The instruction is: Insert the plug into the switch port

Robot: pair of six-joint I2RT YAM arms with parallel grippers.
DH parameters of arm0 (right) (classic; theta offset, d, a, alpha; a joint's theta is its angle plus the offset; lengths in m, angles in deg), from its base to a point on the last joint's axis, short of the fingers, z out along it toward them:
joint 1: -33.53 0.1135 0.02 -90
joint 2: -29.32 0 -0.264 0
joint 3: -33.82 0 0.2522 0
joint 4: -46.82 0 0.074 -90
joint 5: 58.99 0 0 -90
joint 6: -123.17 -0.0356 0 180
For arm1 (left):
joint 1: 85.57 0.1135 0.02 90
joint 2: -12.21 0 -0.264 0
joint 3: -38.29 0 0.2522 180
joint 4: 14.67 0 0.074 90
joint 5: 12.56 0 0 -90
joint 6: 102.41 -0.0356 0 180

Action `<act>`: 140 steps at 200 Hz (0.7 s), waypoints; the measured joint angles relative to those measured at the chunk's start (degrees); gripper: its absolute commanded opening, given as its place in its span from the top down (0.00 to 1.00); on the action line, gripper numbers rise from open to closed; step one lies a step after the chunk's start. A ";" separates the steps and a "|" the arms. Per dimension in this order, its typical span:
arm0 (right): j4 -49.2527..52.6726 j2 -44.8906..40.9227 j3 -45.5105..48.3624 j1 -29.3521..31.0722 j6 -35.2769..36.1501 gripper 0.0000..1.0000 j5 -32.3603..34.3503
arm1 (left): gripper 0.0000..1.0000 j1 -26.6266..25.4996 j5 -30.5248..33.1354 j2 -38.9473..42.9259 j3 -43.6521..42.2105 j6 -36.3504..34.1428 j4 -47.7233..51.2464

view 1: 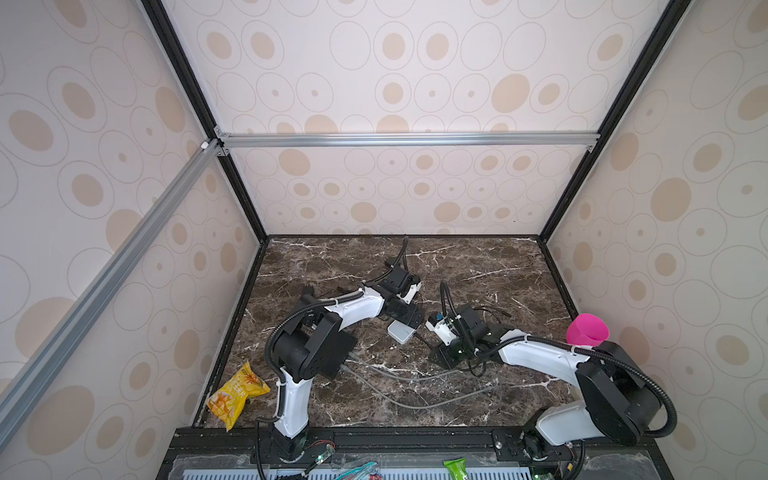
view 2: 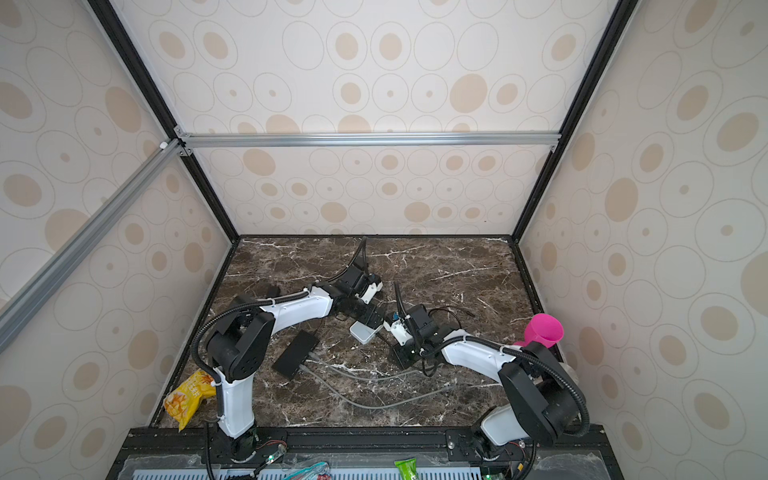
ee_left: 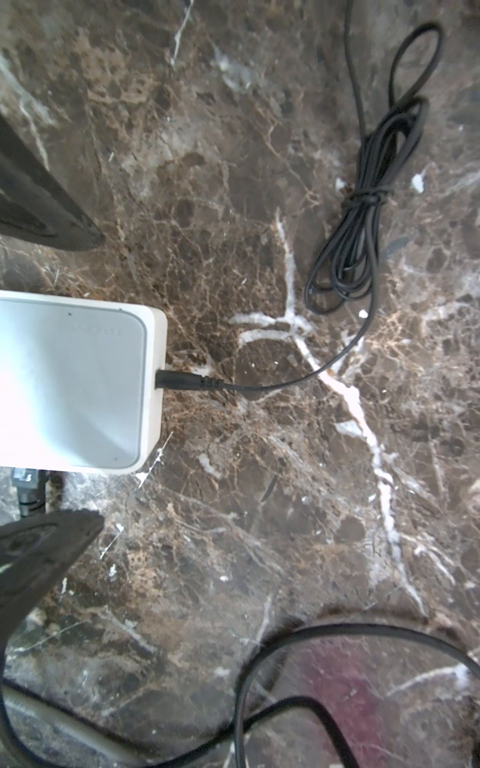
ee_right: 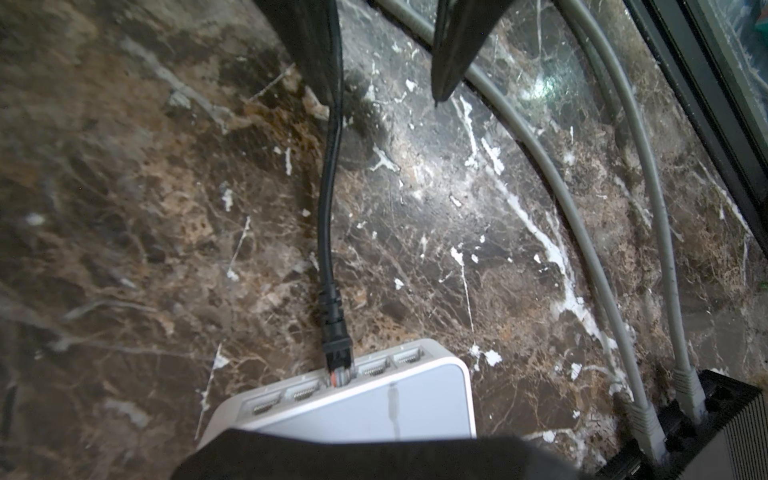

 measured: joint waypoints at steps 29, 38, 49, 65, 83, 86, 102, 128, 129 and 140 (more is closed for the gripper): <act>-0.04 -0.46 0.48 0.00 0.00 0.60 0.09 | 0.08 -0.26 0.61 -0.11 0.13 -0.04 0.59; 0.00 -0.68 0.59 0.00 0.00 0.61 0.20 | 0.08 -0.50 1.18 -0.31 0.24 -0.04 0.79; 0.00 -0.92 0.63 0.00 0.00 0.61 0.28 | 0.08 -0.85 1.90 -0.70 0.37 -0.04 1.09; -0.02 -1.16 0.63 0.00 0.00 0.61 0.46 | 0.09 -1.38 3.02 -1.57 0.57 -0.09 1.53; 0.00 -1.16 0.63 0.00 0.02 0.61 0.70 | 0.10 -1.90 3.98 -2.64 0.83 -0.35 2.12; 0.00 -1.16 0.66 0.00 0.02 0.61 0.70 | 0.11 -1.95 4.13 -2.71 0.94 -0.39 2.16; -0.02 -1.16 0.83 0.00 0.02 0.61 0.92 | 0.14 -2.19 4.33 -2.91 1.49 -0.59 2.47; -0.07 -1.16 1.33 0.00 0.02 0.61 1.49 | 0.20 -2.32 5.20 -3.13 1.66 -0.83 3.04; -0.07 -1.16 1.36 0.00 0.02 0.61 1.53 | 0.21 -2.32 5.22 -3.15 1.66 -0.81 3.06; -0.13 -1.16 1.64 0.00 0.02 0.60 2.10 | 0.23 -2.32 5.42 -3.26 1.90 -0.94 3.34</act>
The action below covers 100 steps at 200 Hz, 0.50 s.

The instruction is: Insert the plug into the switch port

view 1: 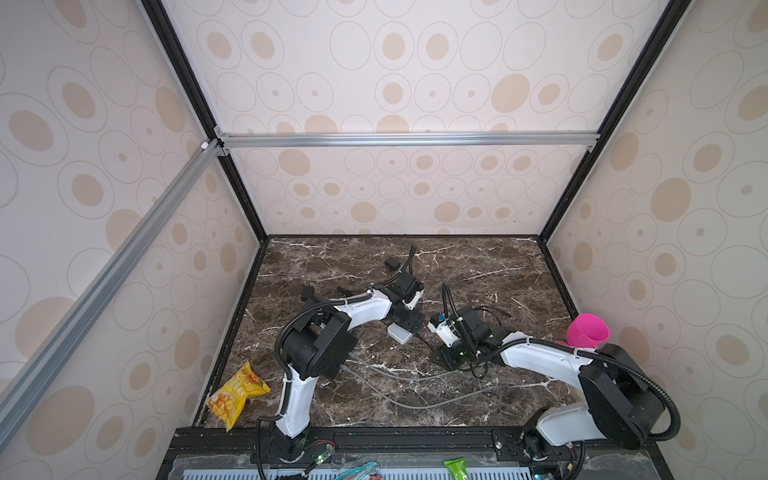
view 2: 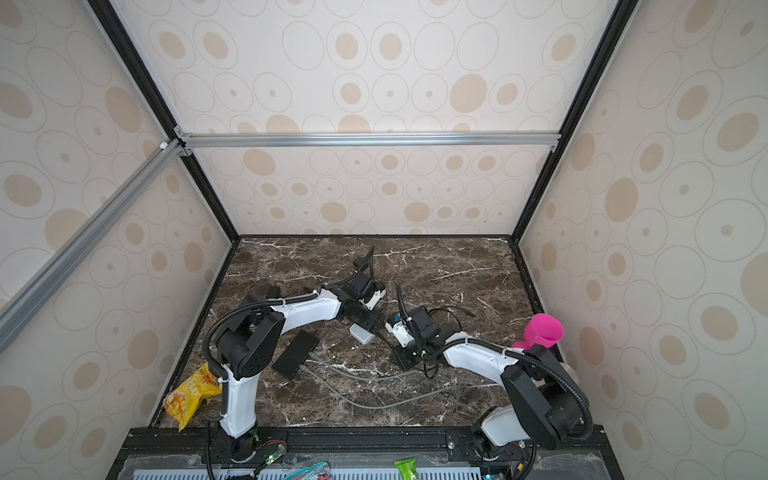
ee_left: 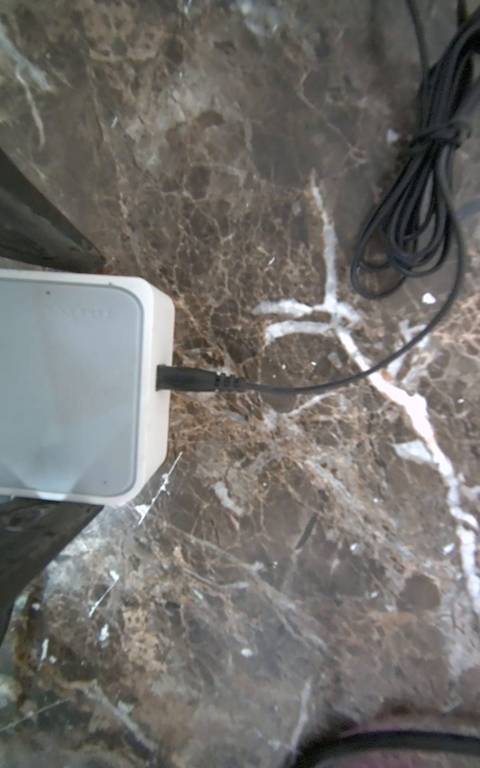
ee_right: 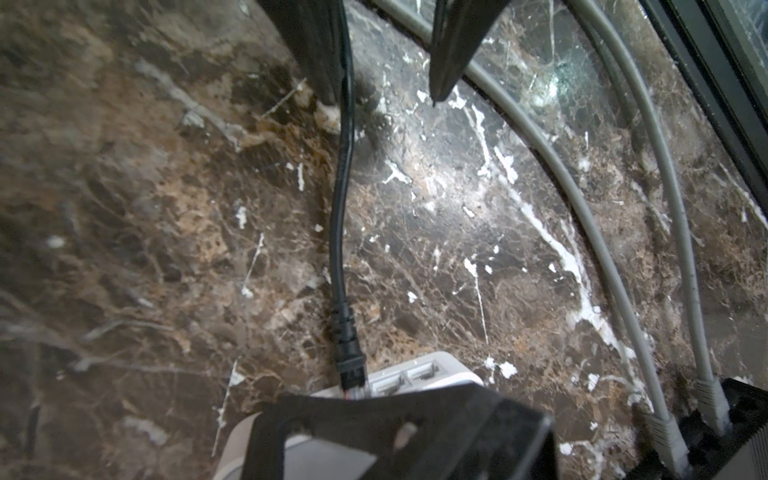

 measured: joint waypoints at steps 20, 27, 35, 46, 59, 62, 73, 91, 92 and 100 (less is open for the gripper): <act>0.04 0.13 0.22 0.00 -0.02 0.60 0.52 | 0.27 0.00 0.61 -0.28 0.44 -0.17 0.17; -0.04 0.24 0.22 0.00 -0.02 0.60 0.59 | 0.27 0.00 0.81 -0.33 0.57 -0.20 0.31; -0.11 0.46 0.22 0.00 -0.02 0.61 0.70 | 0.28 0.00 1.22 -0.42 0.76 -0.20 0.52; -0.22 0.85 0.22 0.00 -0.02 0.68 0.72 | 0.28 0.02 1.46 -0.61 1.09 -0.24 0.76; -0.26 1.18 0.22 0.00 0.00 0.77 0.72 | 0.28 0.02 1.68 -0.72 1.36 -0.28 1.03; -0.28 1.20 0.22 0.00 0.09 0.80 0.72 | 0.28 0.02 1.70 -0.72 1.38 -0.31 1.07; -0.26 1.20 0.22 0.02 -0.15 0.87 0.70 | 0.29 0.02 1.90 -0.74 1.40 -0.42 1.18; -0.37 1.20 0.22 0.02 0.13 0.89 0.76 | 0.29 0.24 2.34 -0.74 1.49 -0.70 1.40; -0.39 1.20 0.22 0.04 0.17 0.89 0.81 | 0.29 0.26 2.34 -0.74 1.49 -0.72 1.40; -0.44 1.20 0.22 0.04 0.20 0.89 0.85 | 0.29 0.44 2.49 -0.74 1.49 -0.92 1.42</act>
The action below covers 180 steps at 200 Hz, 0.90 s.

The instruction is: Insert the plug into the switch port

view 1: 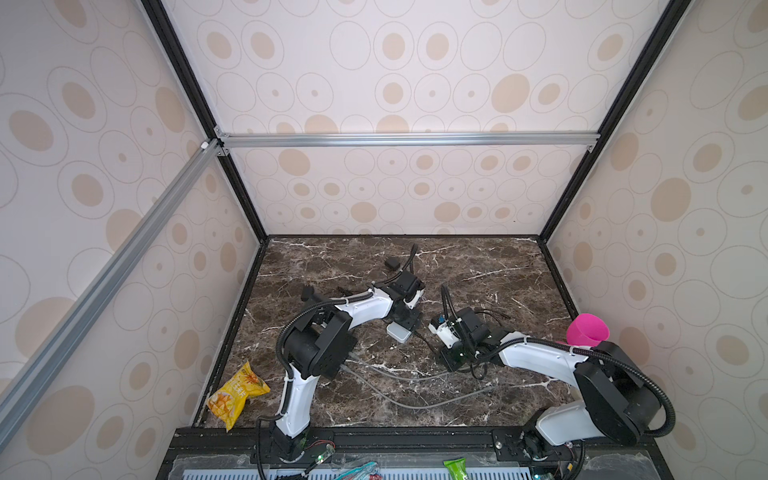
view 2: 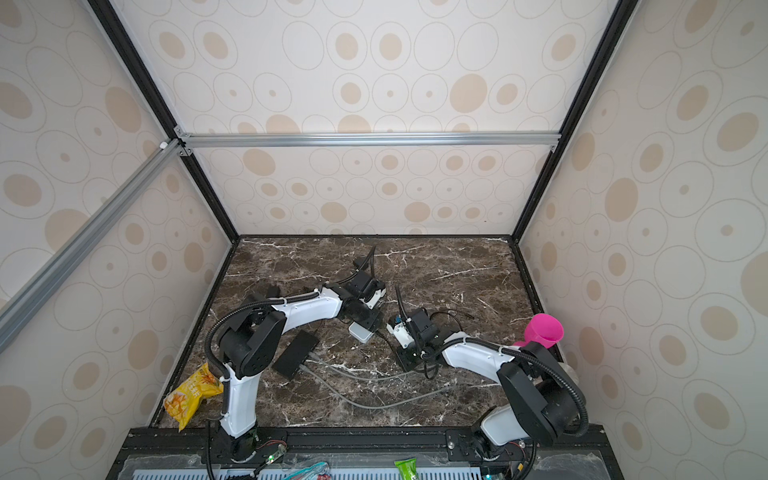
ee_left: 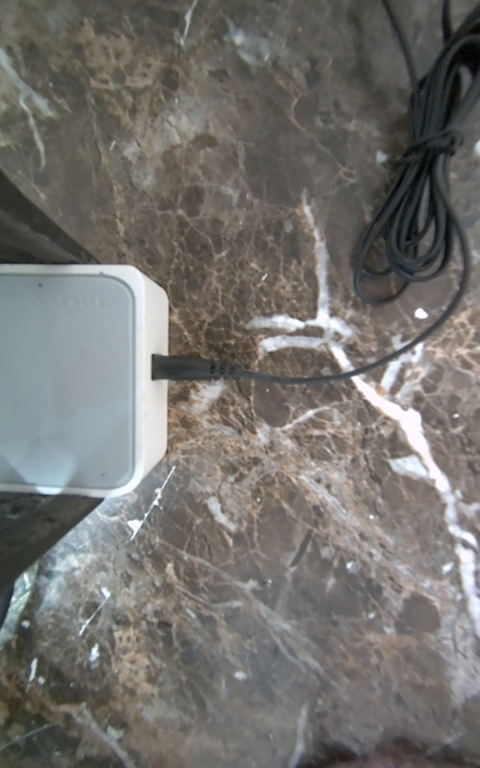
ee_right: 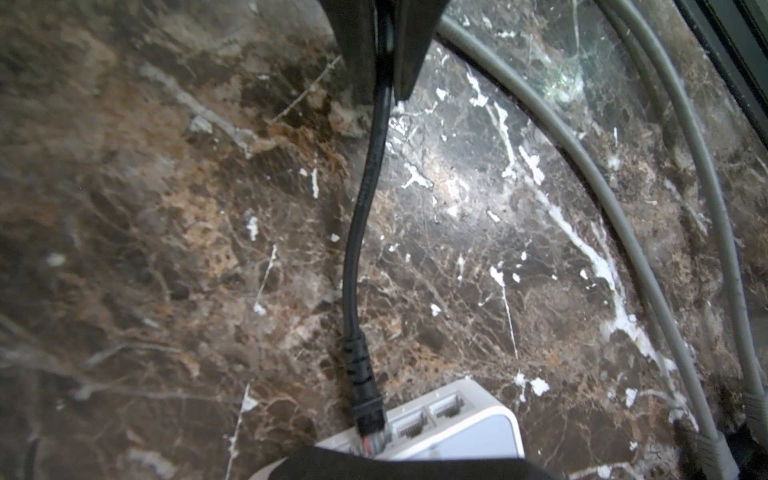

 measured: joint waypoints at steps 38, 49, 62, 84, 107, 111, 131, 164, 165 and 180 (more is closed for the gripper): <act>-0.74 0.00 0.00 0.00 0.00 0.89 0.20 | 0.29 0.57 0.44 0.00 0.02 -1.05 0.24; -0.94 0.00 0.00 0.00 0.00 0.89 0.28 | 0.29 0.68 0.48 0.00 0.04 -1.27 0.31; -1.09 0.02 0.00 0.00 0.00 0.89 0.42 | 0.29 0.72 0.66 0.00 0.15 -1.44 0.46; -1.31 0.02 -0.02 0.00 -0.11 0.83 0.85 | 0.29 0.72 1.20 0.00 0.37 -1.62 0.92; 0.24 0.02 -0.63 0.00 -0.20 0.65 1.77 | 0.29 1.05 2.12 0.00 0.48 -1.60 0.94; 0.68 0.02 -0.92 0.00 -0.81 0.64 2.05 | 0.29 1.16 2.23 0.00 0.52 -1.57 0.94; 2.34 -0.20 -3.32 0.00 -1.01 0.62 3.52 | 0.29 1.70 2.89 -0.13 0.85 -1.36 1.18; 3.82 -7.04 -5.95 -0.13 -2.91 0.62 9.46 | 0.27 2.64 3.45 -1.70 3.06 0.20 1.42; 3.82 -7.26 -5.95 -0.13 -2.97 0.62 9.64 | 0.27 2.67 3.45 -1.75 3.08 0.26 1.40; 4.55 -12.66 -6.08 -0.31 -4.63 0.65 14.27 | 0.27 3.48 3.32 -2.14 3.50 1.42 0.92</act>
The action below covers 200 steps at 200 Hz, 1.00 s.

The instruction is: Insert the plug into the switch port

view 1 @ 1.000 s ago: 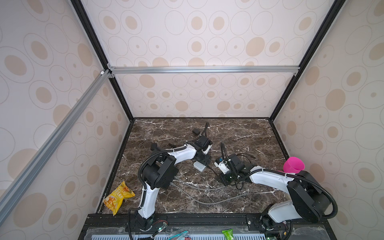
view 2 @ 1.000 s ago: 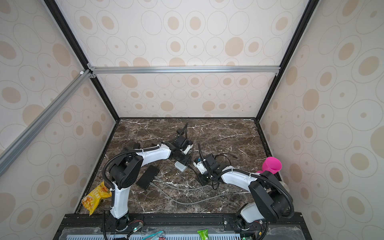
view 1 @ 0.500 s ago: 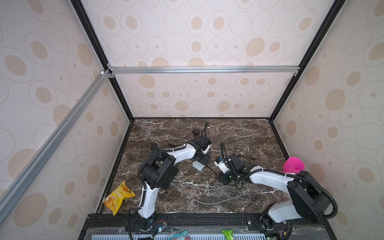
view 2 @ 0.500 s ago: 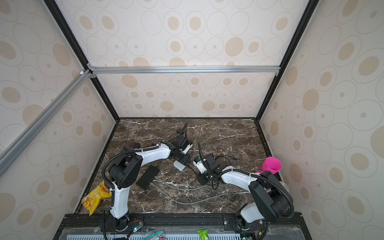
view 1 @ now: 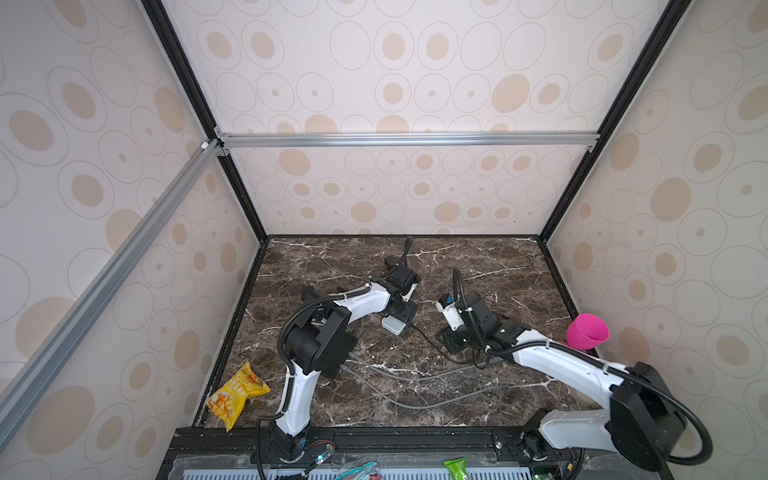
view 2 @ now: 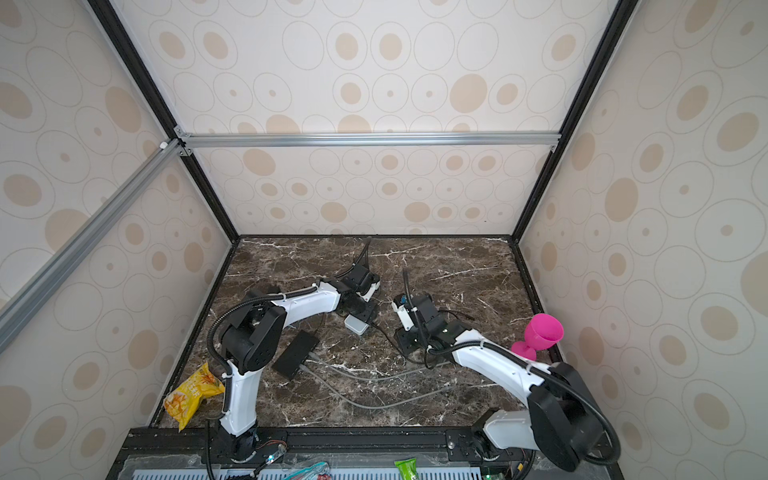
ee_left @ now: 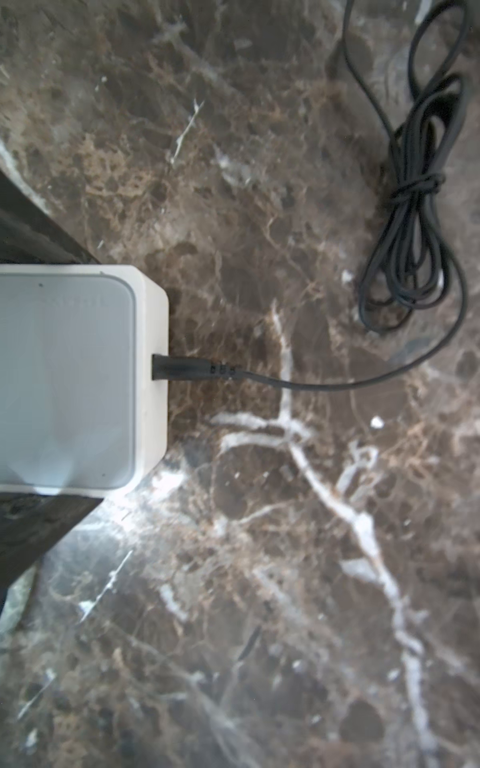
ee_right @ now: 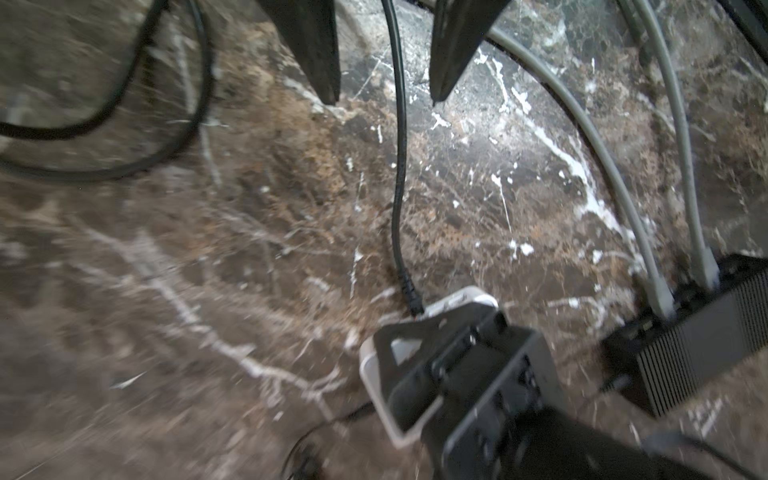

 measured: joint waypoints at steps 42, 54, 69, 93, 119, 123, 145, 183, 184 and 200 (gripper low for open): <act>2.99 -14.91 2.16 -4.42 -5.73 0.68 8.83 | 0.26 2.34 -1.88 -0.52 0.00 2.78 -1.81; 4.35 -18.73 3.65 -6.36 -7.52 0.69 10.27 | 0.25 2.49 -2.25 -0.63 -0.02 3.48 -2.36; 6.56 -22.93 5.31 -7.82 -9.33 0.72 11.91 | 0.22 2.67 -2.97 -0.63 -0.02 4.15 -2.82; 10.34 -28.72 6.75 -8.41 -10.88 0.73 13.73 | 0.13 2.64 -4.13 -0.61 -0.07 5.07 -3.82; 14.47 -34.40 7.15 -8.76 -12.02 0.73 15.69 | 0.02 2.25 -4.81 0.68 -0.66 5.77 -4.52; 15.04 -35.10 7.15 -8.85 -12.11 0.73 15.98 | 0.02 2.19 -4.83 1.18 -0.83 5.97 -4.52; 17.29 -38.21 7.13 -9.14 -12.74 0.71 18.01 | 0.02 1.73 -4.50 5.01 -1.90 6.32 -4.74; 19.30 -38.58 7.06 -9.38 -13.55 0.70 19.41 | 0.02 1.53 -2.19 18.10 -8.81 6.71 -7.21; 19.30 -38.58 7.06 -9.38 -13.57 0.70 19.41 | 0.01 1.53 -2.14 18.36 -8.96 6.71 -7.26; 19.12 -38.38 7.10 -9.40 -14.16 0.68 18.99 | 0.01 1.66 -1.38 24.13 -12.81 6.71 -9.11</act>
